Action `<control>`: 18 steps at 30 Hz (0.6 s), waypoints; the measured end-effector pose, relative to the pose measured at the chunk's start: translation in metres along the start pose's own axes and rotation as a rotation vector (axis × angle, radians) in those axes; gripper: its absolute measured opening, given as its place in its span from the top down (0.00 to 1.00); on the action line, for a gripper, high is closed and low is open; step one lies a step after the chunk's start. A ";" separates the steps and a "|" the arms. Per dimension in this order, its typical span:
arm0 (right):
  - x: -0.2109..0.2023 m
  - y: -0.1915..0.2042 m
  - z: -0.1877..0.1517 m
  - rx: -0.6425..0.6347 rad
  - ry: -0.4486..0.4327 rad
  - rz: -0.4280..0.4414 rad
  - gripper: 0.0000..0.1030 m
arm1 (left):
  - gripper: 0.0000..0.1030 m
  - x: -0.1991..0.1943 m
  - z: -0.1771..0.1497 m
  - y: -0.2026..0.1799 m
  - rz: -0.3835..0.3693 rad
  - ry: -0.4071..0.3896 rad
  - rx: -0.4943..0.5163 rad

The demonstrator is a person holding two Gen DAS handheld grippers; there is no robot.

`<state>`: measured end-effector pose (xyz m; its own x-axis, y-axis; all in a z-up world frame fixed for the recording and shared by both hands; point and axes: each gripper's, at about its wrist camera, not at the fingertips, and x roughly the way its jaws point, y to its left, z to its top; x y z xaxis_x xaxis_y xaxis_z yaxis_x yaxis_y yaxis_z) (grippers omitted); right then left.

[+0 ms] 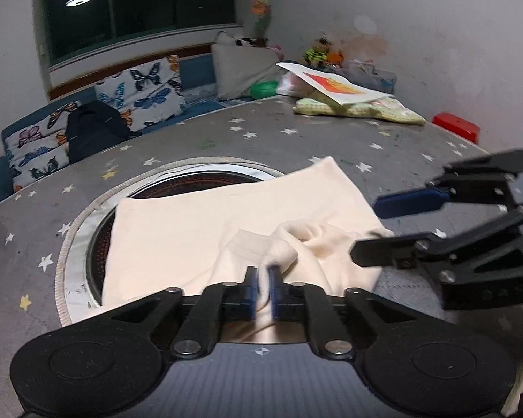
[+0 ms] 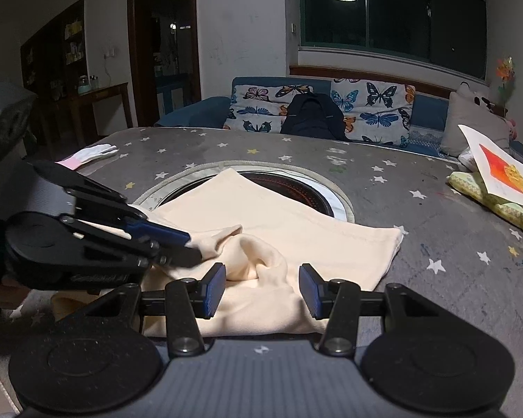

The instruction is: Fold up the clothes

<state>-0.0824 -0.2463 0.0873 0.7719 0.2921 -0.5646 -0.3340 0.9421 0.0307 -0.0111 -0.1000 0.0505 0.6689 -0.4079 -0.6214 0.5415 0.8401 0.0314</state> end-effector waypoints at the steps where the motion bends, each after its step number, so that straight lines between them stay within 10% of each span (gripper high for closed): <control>1: 0.000 0.001 0.000 -0.001 0.000 0.002 0.54 | 0.96 -0.005 0.000 0.006 0.011 -0.019 -0.023; 18: 0.017 0.059 0.020 -0.154 -0.003 0.146 0.54 | 0.97 -0.137 -0.046 0.157 0.461 -0.219 -0.451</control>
<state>-0.0782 -0.1828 0.0964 0.7107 0.4246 -0.5609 -0.5211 0.8534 -0.0143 -0.0408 0.1044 0.1044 0.8939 0.0041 -0.4483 -0.0566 0.9930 -0.1038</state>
